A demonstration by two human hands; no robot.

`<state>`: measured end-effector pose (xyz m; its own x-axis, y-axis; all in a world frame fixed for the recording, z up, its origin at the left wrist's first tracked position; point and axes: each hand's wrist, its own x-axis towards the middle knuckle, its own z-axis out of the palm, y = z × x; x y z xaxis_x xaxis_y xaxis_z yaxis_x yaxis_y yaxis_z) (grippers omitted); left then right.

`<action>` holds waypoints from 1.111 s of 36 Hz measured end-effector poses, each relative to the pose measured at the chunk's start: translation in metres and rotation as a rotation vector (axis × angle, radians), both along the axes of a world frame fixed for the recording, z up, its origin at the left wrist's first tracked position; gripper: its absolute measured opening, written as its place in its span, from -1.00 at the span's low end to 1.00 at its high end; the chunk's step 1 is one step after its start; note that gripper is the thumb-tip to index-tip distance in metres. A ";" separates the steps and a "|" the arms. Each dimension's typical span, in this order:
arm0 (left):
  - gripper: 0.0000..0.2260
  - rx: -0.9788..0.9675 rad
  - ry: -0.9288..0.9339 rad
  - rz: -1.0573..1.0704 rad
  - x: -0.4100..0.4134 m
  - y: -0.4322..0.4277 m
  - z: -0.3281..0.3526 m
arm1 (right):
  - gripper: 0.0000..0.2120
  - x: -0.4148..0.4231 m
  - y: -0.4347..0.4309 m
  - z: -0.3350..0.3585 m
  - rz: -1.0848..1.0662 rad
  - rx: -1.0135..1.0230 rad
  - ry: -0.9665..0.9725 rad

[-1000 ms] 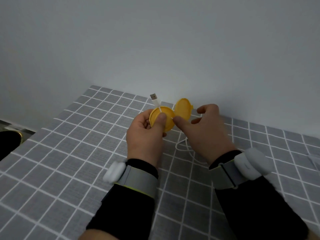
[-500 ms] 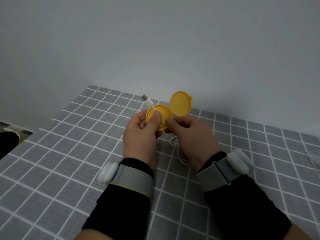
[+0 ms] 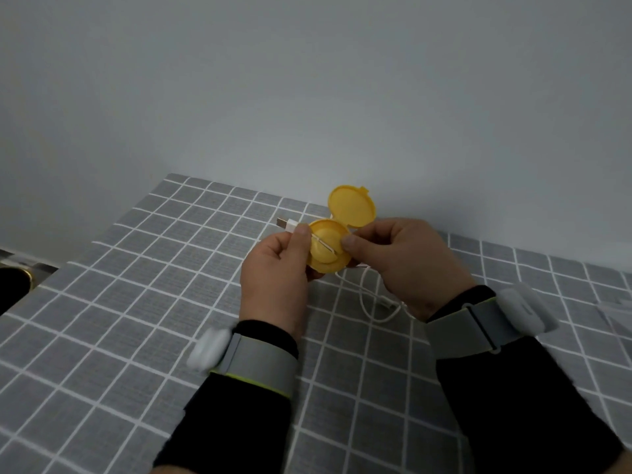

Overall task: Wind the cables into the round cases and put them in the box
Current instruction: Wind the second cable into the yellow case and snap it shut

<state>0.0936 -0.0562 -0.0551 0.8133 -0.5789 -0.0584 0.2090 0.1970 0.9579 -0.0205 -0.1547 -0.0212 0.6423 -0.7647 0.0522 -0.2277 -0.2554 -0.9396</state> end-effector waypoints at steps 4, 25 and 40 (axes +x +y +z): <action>-0.56 0.002 0.016 -0.017 -0.002 -0.002 0.003 | -0.88 -0.005 -0.005 0.003 -0.006 -0.037 0.029; -0.58 0.350 -0.699 -0.193 -0.009 -0.001 0.000 | -0.85 -0.025 -0.009 0.035 0.090 -0.530 0.375; -0.84 0.182 -0.352 -0.034 0.001 -0.001 -0.006 | -0.92 0.000 0.001 0.009 -0.024 -0.335 0.083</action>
